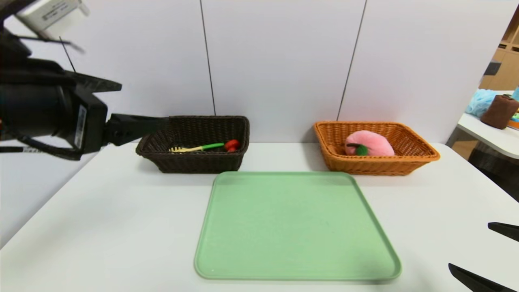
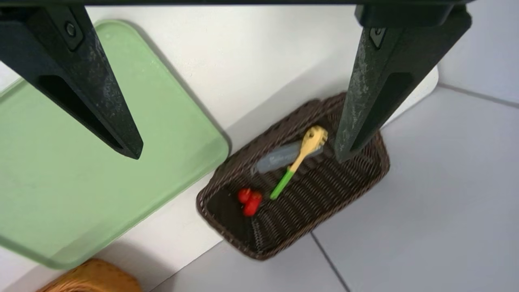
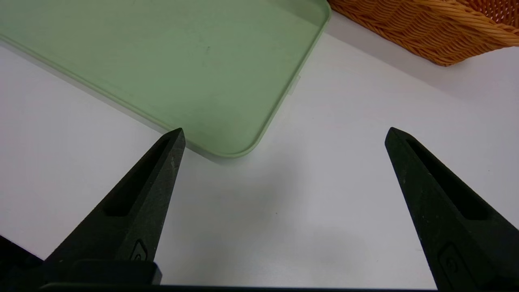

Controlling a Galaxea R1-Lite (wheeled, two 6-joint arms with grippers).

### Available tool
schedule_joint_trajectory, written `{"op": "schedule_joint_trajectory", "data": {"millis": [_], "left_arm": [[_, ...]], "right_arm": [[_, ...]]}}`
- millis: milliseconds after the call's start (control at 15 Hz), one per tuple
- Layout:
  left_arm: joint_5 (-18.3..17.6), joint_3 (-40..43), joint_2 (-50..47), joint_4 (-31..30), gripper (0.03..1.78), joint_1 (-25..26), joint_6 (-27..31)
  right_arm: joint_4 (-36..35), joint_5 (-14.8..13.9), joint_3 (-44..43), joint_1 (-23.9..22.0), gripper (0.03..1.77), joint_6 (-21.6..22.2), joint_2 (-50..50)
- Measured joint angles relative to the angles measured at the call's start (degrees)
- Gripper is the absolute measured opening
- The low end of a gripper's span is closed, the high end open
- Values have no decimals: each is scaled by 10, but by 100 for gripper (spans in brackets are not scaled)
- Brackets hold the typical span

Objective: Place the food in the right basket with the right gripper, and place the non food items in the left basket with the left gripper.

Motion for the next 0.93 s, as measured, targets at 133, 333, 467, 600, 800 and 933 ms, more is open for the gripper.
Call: {"op": "schedule_joint_trajectory", "data": {"millis": [133,333,467,600,800,933], "left_arm": [[11,71,-50,-10,169,1,-7],[16,143,-105,-13,169,18,-33],[16,172,-133,-13,169,31,-35],[15,194,-155,-14,169,42,-35],[14,228,-187,-14,169,63,-37],[13,256,-212,-24,169,79,-36]], "right_arm": [[0,0,1,-3,170,1,0],[1,-1,6,-7,170,2,-1],[1,-4,7,-11,170,1,-2],[1,-4,7,-14,170,-1,-2],[0,-4,5,-26,170,-10,-2],[0,-5,3,-38,170,-12,-2]]}}
